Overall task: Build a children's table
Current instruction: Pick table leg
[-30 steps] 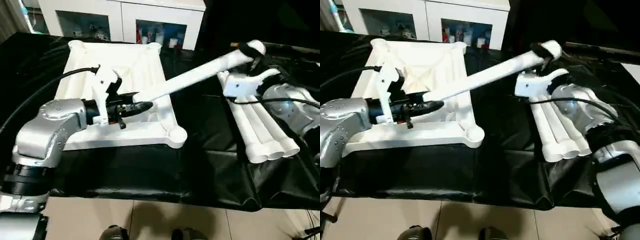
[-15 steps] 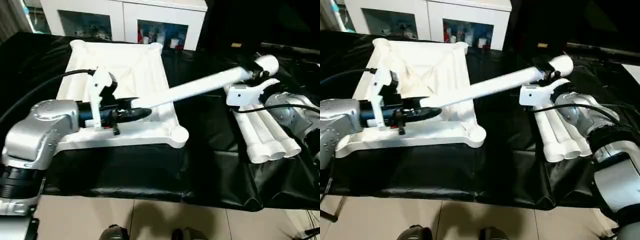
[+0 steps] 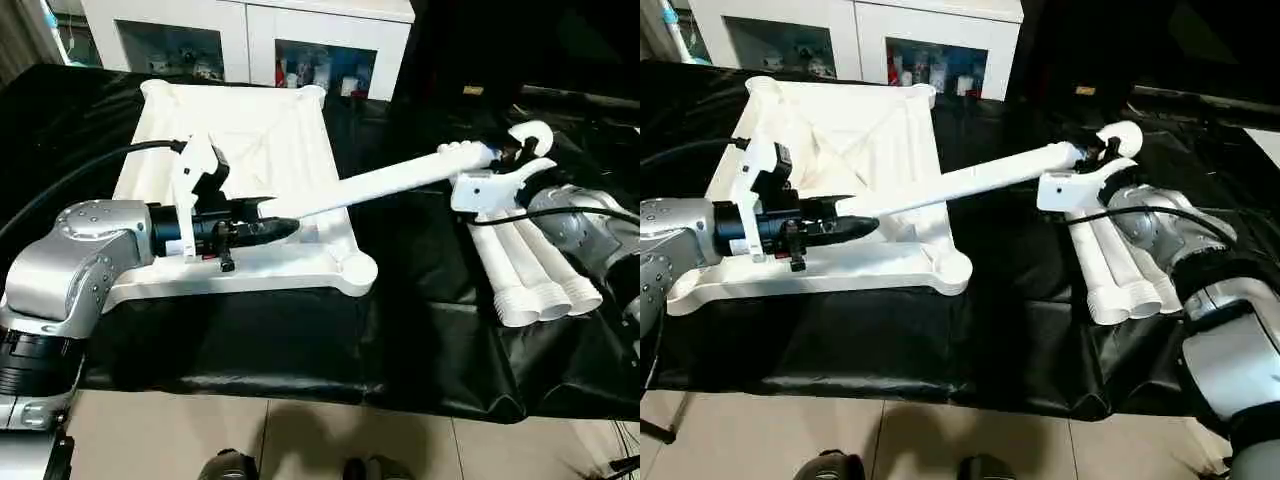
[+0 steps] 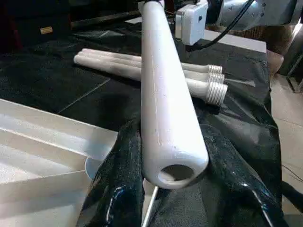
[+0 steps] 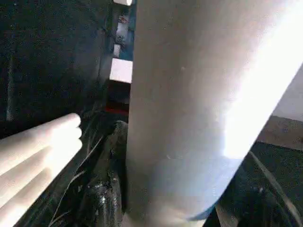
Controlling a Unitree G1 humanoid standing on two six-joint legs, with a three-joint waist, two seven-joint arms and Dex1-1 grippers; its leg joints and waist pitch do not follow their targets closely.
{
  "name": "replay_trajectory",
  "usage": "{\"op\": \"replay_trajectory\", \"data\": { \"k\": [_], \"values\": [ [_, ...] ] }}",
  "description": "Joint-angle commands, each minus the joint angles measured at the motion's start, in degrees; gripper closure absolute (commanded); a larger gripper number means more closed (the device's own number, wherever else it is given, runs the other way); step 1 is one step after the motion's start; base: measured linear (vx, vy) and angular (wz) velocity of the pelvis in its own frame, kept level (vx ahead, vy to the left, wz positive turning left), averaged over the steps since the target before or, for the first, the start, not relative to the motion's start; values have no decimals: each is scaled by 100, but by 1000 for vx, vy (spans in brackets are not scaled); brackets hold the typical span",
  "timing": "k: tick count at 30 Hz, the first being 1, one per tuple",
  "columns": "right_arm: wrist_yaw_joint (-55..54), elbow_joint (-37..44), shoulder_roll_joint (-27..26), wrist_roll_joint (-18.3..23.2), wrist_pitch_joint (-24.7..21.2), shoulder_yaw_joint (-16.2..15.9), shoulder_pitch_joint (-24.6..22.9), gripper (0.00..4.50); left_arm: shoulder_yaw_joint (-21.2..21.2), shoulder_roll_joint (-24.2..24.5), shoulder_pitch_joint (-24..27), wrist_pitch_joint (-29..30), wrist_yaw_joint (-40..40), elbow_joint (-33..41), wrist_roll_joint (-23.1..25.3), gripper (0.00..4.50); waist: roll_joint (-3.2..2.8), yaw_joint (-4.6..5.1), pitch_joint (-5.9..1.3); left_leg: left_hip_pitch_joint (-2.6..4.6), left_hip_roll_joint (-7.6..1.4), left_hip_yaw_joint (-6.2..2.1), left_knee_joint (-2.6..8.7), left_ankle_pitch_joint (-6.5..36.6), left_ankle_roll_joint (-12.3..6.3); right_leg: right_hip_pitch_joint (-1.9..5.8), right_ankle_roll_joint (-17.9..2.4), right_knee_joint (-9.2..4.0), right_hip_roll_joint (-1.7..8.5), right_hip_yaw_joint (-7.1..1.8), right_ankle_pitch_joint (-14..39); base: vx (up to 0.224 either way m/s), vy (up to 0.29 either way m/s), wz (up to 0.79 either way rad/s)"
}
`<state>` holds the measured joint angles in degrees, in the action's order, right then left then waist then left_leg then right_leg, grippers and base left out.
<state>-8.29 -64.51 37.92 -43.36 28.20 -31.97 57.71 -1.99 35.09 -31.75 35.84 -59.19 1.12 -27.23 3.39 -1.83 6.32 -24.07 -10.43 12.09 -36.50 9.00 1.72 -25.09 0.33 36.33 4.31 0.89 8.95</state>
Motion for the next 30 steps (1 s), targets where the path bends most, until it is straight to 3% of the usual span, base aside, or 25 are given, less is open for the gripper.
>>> {"op": "replay_trajectory", "data": {
  "k": [1, 4, 7, 9, 12, 15, 17, 20, 23, 24, 26, 27, 28, 29, 30],
  "values": [
    [-24, -85, 9, -58, 85, -14, 50, 260, 214, 3, -126, -142, 3, -47, -72, 318, -25, 18, -562, 208, -150, -103, 378, 1694, 220, 246, -985, -350, 171, -137, 1422, 0, 0, 0],
    [-15, -126, 3, -42, 113, -3, 55, 261, 398, -87, -191, -282, 76, -181, -141, 318, -24, 19, -562, 213, -149, -103, 378, 1759, 233, 243, -981, -356, 175, -136, 1485, 0, 0, 0],
    [13, -150, -6, -5, 122, 24, 55, 261, 645, -191, -265, -269, 86, -286, -378, 248, -33, 22, -561, 214, -149, -103, 379, 1768, 253, 244, -997, -351, 171, -136, 1447, 0, 0, 0],
    [43, -162, -15, 35, 130, 51, 47, 261, 862, -272, -293, -337, 72, -361, -568, 248, -36, 21, -559, 216, -136, -98, 377, 1775, 258, 242, -1018, -358, 167, -133, 1433, 0, 0, 0],
    [87, -190, -43, 109, 137, 114, 29, 268, 1455, -496, -426, -579, 190, -672, -997, 213, -31, 21, -562, 220, -139, -102, 376, 1794, 236, 247, -1036, -359, 163, -132, 1379, 0, 0, 0],
    [134, -217, -66, 181, 124, 173, 15, 268, 1813, -588, -501, -570, 193, -828, -1372, 209, -34, 22, -566, 215, -140, -96, 373, 1753, 209, 247, -1067, -338, 160, -132, 1278, 0, 0, 0],
    [237, -275, -106, 351, 93, 309, -9, 268, 2304, -691, -608, -452, 229, -1059, -1918, 209, -42, 23, -570, 225, -122, -85, 364, 1828, 214, 241, -1108, -341, 156, -133, 1317, 0, 0, 0],
    [414, -333, -168, 607, 63, 504, -35, 268, 2631, -827, -711, -502, 489, -1238, -2159, 209, -45, 34, -567, 232, -139, -96, 377, 1923, 208, 244, -1104, -344, 146, -127, 1326, 0, 0, 0],
    [1479, -426, -580, 2017, -88, 1537, -127, 268, 2727, -956, -937, -1034, 1572, -1697, -1469, 209, -41, 37, -558, 244, -154, -112, 381, 2112, 51, 240, -1005, -355, 153, -135, 1421, 0, 0, 0],
    [2006, -352, -791, 2669, -306, 1994, -160, 268, 2493, -968, -955, -1307, 1979, -1861, -901, 209, -43, 30, -566, 241, -178, -131, 397, 2058, 33, 245, -964, -358, 173, -127, 1448, 0, 0, 0],
    [2759, -150, -1104, 3563, -768, 2581, -205, 268, 2137, -1031, -913, -1584, 2398, -1988, -238, 209, -48, 35, -576, 229, -208, -146, 414, 1962, -106, 270, -960, -339, 187, -131, 1269, 0, 0, 0],
    [3037, -53, -1223, 3884, -975, 2778, -222, 268, 2021, -1068, -881, -1638, 2495, -1998, -71, 209, -43, 30, -584, 231, -207, -135, 419, 1891, -185, 274, -992, -348, 177, -132, 1169, 0, 0, 0],
    [3059, -42, -1232, 3907, -994, 2790, -224, 268, 2009, -1069, -877, -1641, 2496, -1995, -60, 209, -66, -17, -611, 227, -220, -139, 404, 1493, -269, 293, -1223, -304, 219, -127, 780, 0, 0, 0],
    [3437, 141, -1372, 4300, -1310, 2984, -261, 268, 1817, -1093, -803, -1687, 2499, -1929, 123, 209, -66, -17, -611, 227, -220, -139, 404, 1493, -269, 293, -1223, -304, 219, -127, 780, 0, 0, 0],
    [3854, 387, -1524, 4735, -1713, 3168, -315, 268, 1595, -1131, -721, -1708, 2500, -1841, 307, 209, -54, -34, -613, 204, -221, -128, 400, 1226, -424, 323, -1426, -280, 220, -129, 439, 0, 0, 0]
  ]
}}
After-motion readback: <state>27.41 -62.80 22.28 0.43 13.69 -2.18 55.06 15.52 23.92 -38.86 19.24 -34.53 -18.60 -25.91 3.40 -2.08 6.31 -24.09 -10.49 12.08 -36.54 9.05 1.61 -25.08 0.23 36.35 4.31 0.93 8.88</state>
